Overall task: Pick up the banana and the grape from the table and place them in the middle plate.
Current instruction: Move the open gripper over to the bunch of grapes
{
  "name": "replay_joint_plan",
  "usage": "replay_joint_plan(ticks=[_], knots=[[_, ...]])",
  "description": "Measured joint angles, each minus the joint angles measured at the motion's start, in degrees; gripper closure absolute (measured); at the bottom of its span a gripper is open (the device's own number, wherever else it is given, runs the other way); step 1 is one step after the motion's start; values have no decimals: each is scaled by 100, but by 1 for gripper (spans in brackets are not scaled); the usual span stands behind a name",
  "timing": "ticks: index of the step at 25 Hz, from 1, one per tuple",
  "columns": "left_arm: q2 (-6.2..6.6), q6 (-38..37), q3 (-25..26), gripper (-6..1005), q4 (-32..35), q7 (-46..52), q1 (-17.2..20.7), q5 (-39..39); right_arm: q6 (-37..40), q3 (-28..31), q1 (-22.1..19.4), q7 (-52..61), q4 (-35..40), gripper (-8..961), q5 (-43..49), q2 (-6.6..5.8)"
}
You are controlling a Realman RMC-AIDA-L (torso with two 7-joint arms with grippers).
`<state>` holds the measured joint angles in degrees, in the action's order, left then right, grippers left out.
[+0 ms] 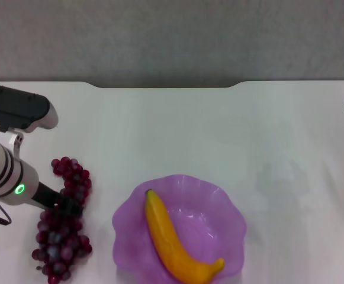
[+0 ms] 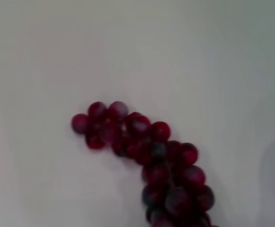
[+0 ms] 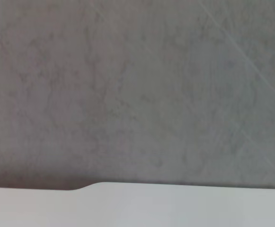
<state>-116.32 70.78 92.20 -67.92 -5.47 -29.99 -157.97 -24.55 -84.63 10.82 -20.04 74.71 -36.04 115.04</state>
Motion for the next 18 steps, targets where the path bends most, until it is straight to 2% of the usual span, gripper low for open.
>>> replay_joint_plan(ticks=[9,18], knots=[[6,-277,0,263,639,337,-242,-486,-55,2,38,0,-24,288,10,-11],[-5,-472,-40,262,909,335,-342,-459,-75,1,80,0,-55,288,10,-8]])
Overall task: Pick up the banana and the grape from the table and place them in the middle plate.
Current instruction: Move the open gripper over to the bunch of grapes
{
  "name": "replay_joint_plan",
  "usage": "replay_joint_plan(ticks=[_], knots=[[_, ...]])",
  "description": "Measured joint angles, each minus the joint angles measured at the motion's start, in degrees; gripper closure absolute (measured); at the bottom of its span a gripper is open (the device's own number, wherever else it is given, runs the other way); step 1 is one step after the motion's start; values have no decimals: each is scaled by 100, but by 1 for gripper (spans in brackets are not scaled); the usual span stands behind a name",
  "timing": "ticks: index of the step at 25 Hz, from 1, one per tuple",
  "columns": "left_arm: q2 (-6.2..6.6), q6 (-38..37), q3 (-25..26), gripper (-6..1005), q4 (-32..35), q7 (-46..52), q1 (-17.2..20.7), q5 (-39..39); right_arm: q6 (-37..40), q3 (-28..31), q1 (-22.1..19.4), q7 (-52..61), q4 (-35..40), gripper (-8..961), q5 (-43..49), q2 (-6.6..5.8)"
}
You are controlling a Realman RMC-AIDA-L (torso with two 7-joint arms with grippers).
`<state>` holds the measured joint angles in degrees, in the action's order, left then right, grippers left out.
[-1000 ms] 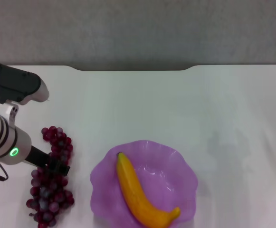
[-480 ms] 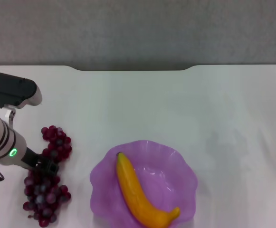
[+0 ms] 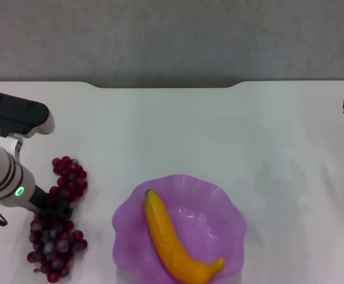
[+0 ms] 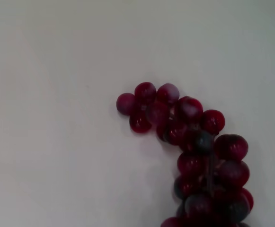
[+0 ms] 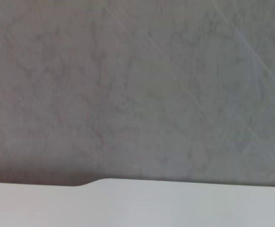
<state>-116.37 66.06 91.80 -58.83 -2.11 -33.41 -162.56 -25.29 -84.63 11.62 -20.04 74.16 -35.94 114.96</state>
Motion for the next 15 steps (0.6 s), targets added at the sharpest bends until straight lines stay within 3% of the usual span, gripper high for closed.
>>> replay_joint_plan(ticks=[15], knots=[[8,-143,5,276,263,-10,-104,-33,-33,1,26,0,-43,288,0,0]])
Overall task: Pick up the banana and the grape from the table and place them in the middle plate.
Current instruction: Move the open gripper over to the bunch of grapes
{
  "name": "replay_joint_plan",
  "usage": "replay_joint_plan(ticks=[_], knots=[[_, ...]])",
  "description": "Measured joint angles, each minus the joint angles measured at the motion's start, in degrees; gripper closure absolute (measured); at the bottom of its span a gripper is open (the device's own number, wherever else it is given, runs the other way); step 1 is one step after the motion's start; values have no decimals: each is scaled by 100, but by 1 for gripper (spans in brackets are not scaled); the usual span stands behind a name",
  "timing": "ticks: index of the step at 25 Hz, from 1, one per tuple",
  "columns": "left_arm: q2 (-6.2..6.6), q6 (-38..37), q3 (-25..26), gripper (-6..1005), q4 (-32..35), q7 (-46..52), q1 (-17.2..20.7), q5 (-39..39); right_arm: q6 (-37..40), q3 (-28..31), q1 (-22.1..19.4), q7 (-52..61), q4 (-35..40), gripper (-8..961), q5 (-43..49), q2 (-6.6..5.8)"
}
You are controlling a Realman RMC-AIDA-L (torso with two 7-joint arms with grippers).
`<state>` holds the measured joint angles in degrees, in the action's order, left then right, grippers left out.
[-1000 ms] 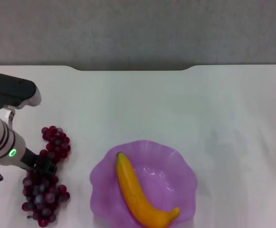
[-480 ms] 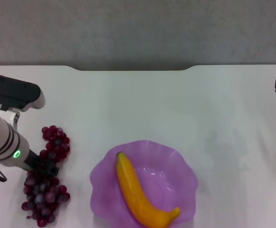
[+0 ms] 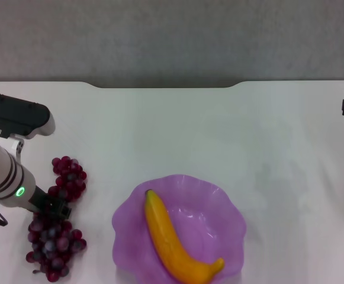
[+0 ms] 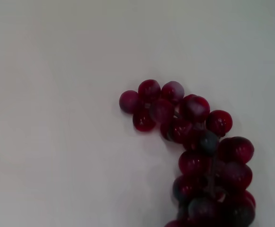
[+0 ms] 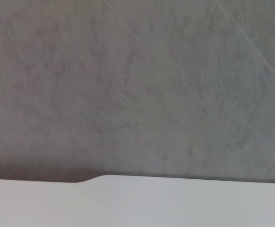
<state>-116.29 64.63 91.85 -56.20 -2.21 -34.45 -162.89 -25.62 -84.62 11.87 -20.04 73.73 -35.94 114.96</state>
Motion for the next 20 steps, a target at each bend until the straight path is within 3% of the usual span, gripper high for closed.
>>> replay_joint_plan(ticks=[20], knots=[[-1,20,-36,404,-37,-61,27,-157,-34,-1,45,-38,-50,287,8,-3]])
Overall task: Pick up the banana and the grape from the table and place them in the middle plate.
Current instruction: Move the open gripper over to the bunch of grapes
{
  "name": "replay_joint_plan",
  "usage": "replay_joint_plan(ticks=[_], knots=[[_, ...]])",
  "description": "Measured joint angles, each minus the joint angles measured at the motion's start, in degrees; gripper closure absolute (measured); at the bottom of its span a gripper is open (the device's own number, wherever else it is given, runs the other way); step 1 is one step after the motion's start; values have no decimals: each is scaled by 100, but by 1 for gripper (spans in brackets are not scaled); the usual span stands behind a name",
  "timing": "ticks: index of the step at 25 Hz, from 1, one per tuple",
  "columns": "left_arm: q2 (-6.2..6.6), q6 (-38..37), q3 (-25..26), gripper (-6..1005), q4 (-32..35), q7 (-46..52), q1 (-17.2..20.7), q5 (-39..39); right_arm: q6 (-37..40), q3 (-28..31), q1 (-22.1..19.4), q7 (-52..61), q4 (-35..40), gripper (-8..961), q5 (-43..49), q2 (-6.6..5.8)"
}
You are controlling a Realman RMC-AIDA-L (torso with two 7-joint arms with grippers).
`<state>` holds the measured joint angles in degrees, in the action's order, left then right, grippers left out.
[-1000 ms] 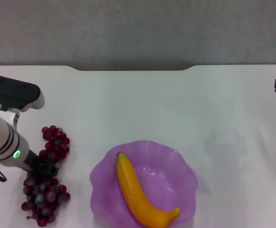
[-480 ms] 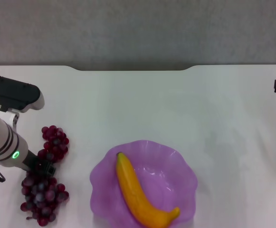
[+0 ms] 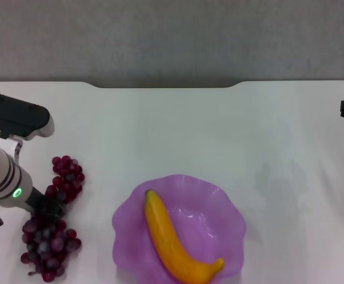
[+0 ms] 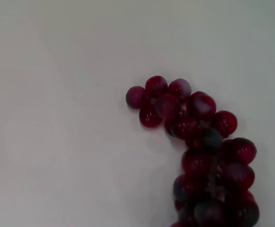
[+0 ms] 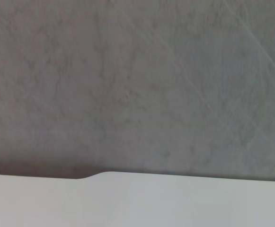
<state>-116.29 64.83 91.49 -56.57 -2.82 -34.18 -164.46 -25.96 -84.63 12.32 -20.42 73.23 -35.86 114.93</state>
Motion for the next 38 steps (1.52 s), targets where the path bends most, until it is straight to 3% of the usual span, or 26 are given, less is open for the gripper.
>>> replay_joint_plan(ticks=[15,33,38], knots=[[2,21,-12,559,-5,-25,-1,0,-16,0,8,-14,-12,287,0,-6],[-5,59,-77,612,-126,-33,28,2,-96,-1,78,-15,-101,287,10,-15],[-8,129,-224,628,-544,-26,184,2,-139,10,78,-16,-100,289,13,-16]])
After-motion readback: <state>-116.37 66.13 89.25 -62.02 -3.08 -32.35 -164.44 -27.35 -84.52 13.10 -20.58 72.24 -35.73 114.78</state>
